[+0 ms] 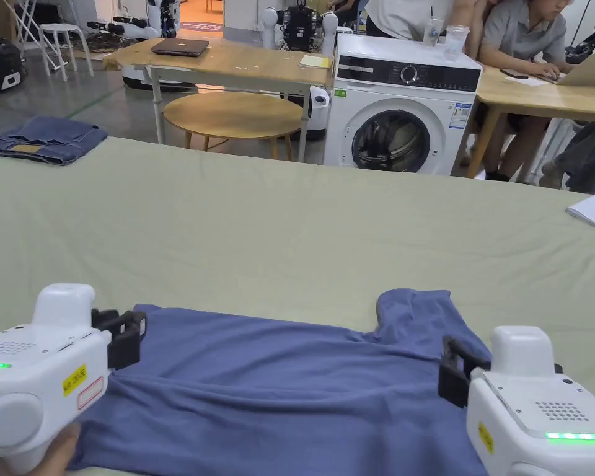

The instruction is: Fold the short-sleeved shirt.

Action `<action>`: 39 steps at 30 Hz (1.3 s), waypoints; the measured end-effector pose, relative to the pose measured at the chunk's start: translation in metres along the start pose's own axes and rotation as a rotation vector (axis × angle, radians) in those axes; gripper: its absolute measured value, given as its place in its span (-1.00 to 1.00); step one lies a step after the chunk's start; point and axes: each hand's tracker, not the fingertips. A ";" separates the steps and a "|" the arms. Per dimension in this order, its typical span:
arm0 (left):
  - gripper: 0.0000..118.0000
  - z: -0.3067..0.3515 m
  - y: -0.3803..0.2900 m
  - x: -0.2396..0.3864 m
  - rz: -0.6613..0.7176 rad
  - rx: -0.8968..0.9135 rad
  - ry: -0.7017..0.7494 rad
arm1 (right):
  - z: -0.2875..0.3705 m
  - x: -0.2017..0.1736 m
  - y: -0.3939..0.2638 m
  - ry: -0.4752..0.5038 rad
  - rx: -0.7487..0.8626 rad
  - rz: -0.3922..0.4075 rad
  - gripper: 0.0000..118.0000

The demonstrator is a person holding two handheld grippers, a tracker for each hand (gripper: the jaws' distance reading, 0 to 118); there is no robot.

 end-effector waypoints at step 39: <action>-0.18 -0.290 0.039 -0.080 0.047 -0.828 0.075 | -0.098 0.000 0.003 0.078 -0.109 -0.069 -1.00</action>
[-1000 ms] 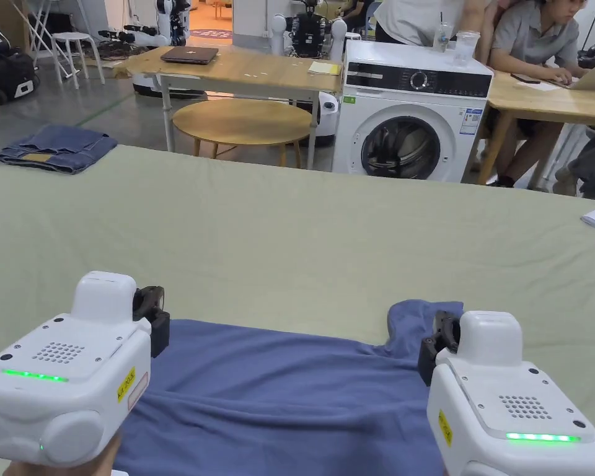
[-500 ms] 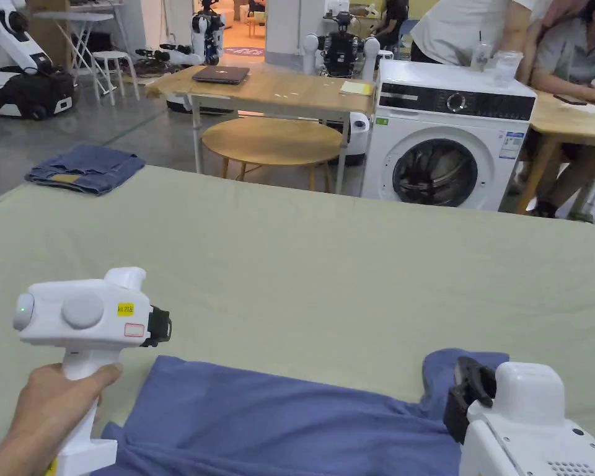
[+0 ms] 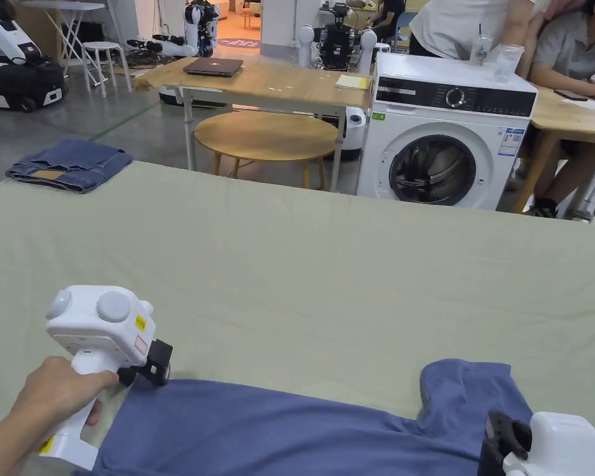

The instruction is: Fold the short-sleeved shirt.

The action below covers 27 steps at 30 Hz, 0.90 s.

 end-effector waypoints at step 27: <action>-1.00 0.071 -0.059 0.000 -0.013 0.322 -0.104 | -0.181 0.126 0.047 -0.060 -0.547 -0.125 -0.01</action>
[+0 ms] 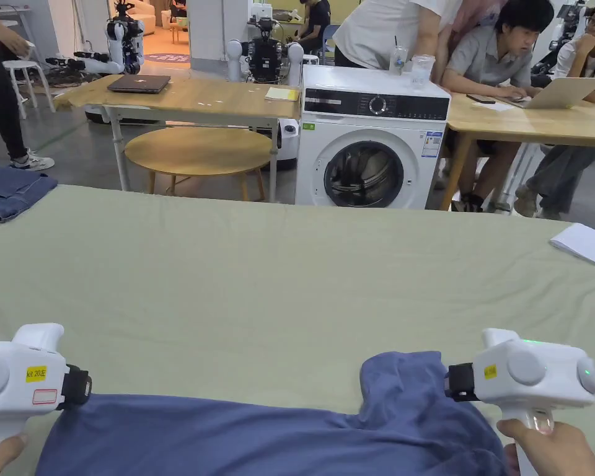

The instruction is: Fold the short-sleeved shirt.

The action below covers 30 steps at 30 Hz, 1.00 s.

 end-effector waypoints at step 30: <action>-1.00 0.082 -0.055 -0.005 0.011 0.116 -0.034 | 0.155 -0.012 -0.079 0.008 0.155 0.162 -1.00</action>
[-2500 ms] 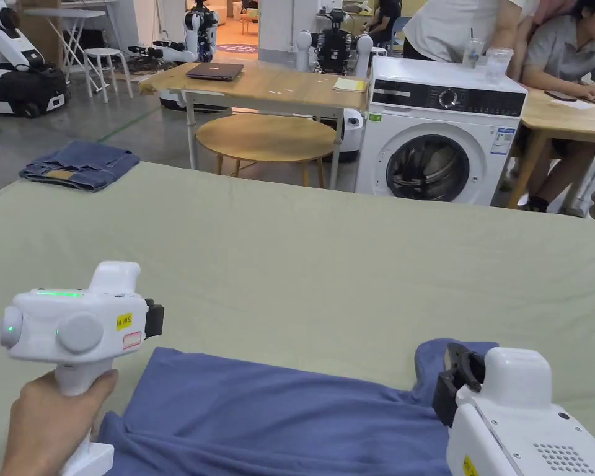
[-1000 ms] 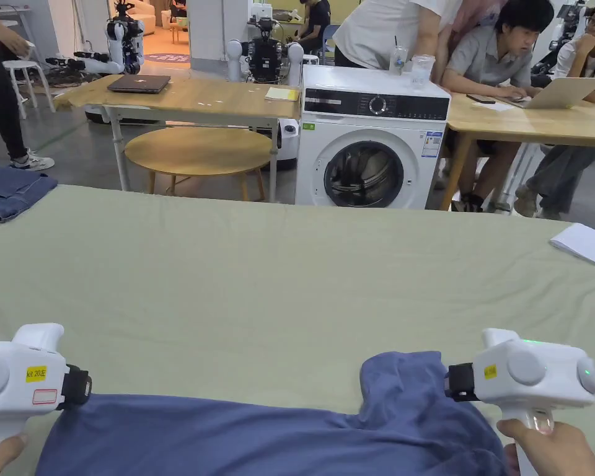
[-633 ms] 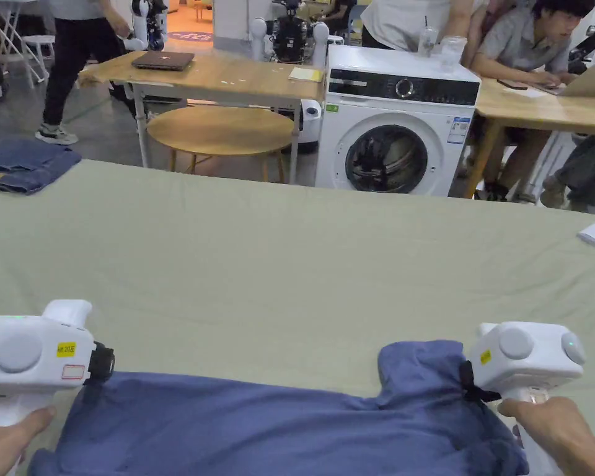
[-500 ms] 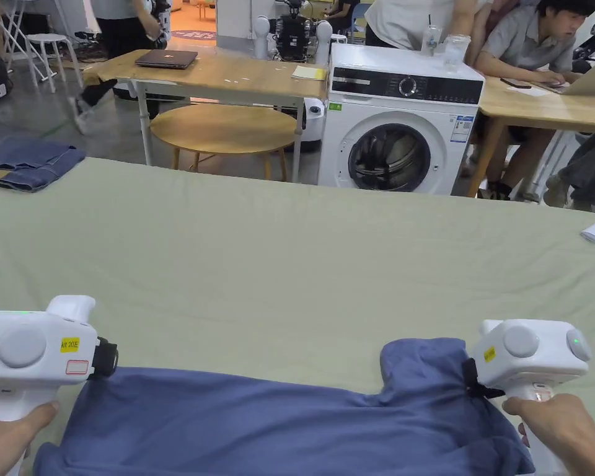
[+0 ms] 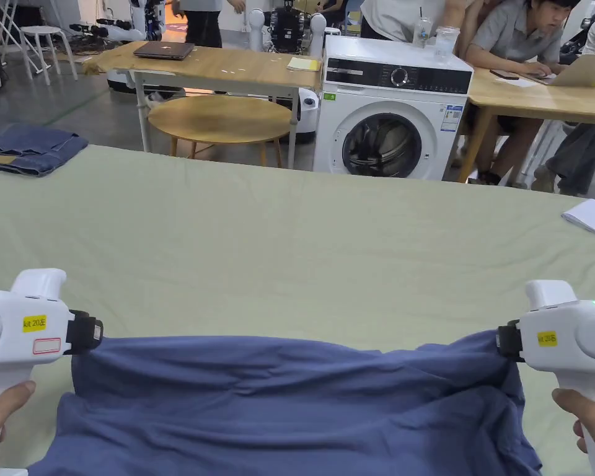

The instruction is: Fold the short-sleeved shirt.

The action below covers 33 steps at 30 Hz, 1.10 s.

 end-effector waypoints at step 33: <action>-0.96 0.024 -0.152 -0.013 -0.038 -0.184 0.058 | 0.014 0.007 -0.181 -0.090 -0.164 0.013 -0.92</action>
